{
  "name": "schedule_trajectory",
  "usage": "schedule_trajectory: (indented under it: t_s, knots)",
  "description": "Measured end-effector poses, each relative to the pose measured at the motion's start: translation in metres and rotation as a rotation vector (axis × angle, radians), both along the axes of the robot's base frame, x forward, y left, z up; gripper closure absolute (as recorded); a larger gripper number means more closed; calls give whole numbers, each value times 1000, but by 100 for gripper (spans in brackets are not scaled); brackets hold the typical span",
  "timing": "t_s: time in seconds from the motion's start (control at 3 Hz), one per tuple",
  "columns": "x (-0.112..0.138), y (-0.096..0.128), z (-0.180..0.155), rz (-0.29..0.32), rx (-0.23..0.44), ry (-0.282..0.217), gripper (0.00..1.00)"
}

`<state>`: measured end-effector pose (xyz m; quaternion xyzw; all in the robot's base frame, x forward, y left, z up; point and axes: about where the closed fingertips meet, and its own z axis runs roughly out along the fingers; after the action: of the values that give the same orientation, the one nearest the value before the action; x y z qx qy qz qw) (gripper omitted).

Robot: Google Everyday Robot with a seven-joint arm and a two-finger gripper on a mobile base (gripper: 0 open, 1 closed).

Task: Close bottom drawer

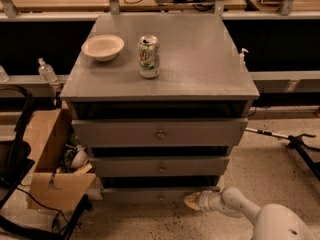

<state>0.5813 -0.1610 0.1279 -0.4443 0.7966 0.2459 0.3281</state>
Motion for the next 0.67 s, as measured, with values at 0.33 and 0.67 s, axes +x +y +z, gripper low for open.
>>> schedule_trajectory:
  t_s: [0.33, 0.67]
  knots:
    - [-1, 0, 0, 0, 0, 0, 100]
    - [30, -1, -8, -33, -15, 25, 100]
